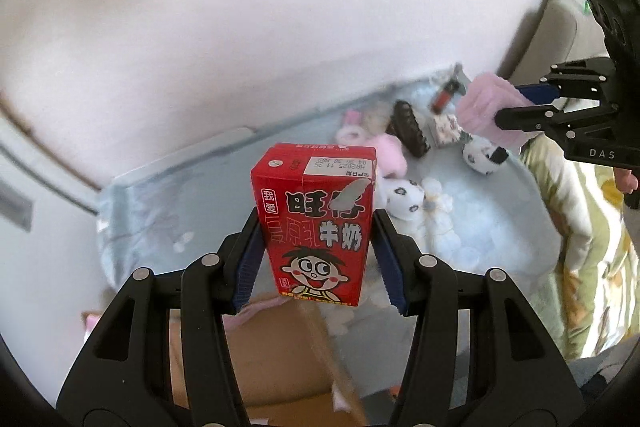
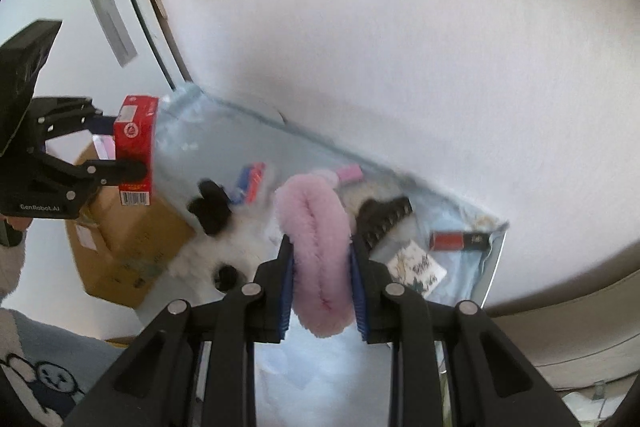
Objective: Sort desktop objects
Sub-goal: 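Carry the carton and hair tie to the cardboard box and release both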
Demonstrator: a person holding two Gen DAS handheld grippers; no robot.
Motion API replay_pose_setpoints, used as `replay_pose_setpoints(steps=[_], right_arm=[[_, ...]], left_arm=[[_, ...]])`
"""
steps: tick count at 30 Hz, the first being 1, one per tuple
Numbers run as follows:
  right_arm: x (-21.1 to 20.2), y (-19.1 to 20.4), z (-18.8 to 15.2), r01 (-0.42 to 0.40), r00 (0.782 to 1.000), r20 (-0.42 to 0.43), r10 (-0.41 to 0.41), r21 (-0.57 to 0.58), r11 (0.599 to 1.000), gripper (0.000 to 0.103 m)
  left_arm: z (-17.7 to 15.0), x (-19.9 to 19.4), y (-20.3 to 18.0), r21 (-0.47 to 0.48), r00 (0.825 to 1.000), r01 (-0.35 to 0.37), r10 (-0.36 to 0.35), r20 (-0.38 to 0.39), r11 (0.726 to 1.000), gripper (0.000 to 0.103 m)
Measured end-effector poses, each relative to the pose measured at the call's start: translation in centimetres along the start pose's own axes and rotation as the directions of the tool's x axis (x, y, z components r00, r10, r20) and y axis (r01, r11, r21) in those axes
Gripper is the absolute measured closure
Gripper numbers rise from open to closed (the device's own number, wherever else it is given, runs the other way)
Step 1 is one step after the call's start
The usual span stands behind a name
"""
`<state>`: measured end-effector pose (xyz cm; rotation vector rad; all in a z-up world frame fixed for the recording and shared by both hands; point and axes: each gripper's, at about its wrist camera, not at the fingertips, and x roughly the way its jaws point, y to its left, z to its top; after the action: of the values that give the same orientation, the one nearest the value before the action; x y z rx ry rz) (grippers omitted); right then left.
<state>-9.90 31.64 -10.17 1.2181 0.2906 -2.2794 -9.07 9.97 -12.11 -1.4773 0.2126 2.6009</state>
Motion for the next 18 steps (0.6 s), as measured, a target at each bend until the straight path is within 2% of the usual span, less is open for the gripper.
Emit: replay_pose_setpoints(steps=[5,9,12,18], right_arm=[[-2.6,4.1,2.7,-0.011,0.999,0.044,0.013,-0.040,0.999,0.079],[-3.2,9.0,4.4,-0.044,0.997,0.060,0.051,-0.101,0.994,0.079],[-2.4,13.0,5.2,-0.081,0.994,0.055,0.090,-0.141,0.987,0.079],[1.6,19.1,4.8,-0.161,0.987,0.002,0.164,-0.161,0.974,0.079]], left_arm=[[-2.5,-4.5,4.6,-0.076,0.997,-0.052,0.055,0.045,0.996,0.054],[-5.1,-6.8,8.7,-0.141,0.994,-0.086,0.095,0.059,0.986,0.054],[-7.5,-8.0,11.8,-0.188,0.990,-0.121,0.133,0.052,0.975,0.054],[-12.3,-8.1,16.0,-0.272,0.988,-0.146,0.154,0.008,0.951,0.054]])
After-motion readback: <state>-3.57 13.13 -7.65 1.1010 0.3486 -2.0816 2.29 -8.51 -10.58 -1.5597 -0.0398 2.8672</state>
